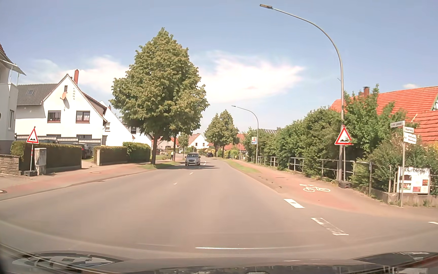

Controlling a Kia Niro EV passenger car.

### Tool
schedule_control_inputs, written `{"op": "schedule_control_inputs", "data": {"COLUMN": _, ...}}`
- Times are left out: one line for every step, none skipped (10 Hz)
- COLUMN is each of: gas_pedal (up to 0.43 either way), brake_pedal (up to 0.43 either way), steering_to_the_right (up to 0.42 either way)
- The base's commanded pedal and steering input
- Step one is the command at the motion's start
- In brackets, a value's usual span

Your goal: Follow the waypoints while adhering to traffic rules and regulations

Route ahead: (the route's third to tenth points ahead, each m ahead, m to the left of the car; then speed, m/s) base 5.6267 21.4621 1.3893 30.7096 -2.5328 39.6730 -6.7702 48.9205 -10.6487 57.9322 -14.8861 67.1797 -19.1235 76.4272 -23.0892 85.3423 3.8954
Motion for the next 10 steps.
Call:
{"op": "schedule_control_inputs", "data": {"gas_pedal": 0.0, "brake_pedal": 0.305, "steering_to_the_right": -0.024}}
{"op": "schedule_control_inputs", "data": {"gas_pedal": 0.0, "brake_pedal": 0.268, "steering_to_the_right": -0.024}}
{"op": "schedule_control_inputs", "data": {"gas_pedal": 0.0, "brake_pedal": 0.226, "steering_to_the_right": -0.024}}
{"op": "schedule_control_inputs", "data": {"gas_pedal": 0.0, "brake_pedal": 0.201, "steering_to_the_right": -0.024}}
{"op": "schedule_control_inputs", "data": {"gas_pedal": 0.0, "brake_pedal": 0.201, "steering_to_the_right": -0.024}}
{"op": "schedule_control_inputs", "data": {"gas_pedal": 0.0, "brake_pedal": 0.195, "steering_to_the_right": -0.024}}
{"op": "schedule_control_inputs", "data": {"gas_pedal": 0.0, "brake_pedal": 0.189, "steering_to_the_right": -0.024}}
{"op": "schedule_control_inputs", "data": {"gas_pedal": 0.0, "brake_pedal": 0.165, "steering_to_the_right": -0.024}}
{"op": "schedule_control_inputs", "data": {"gas_pedal": 0.0, "brake_pedal": 0.146, "steering_to_the_right": -0.025}}
{"op": "schedule_control_inputs", "data": {"gas_pedal": 0.0, "brake_pedal": 0.055, "steering_to_the_right": -0.032}}
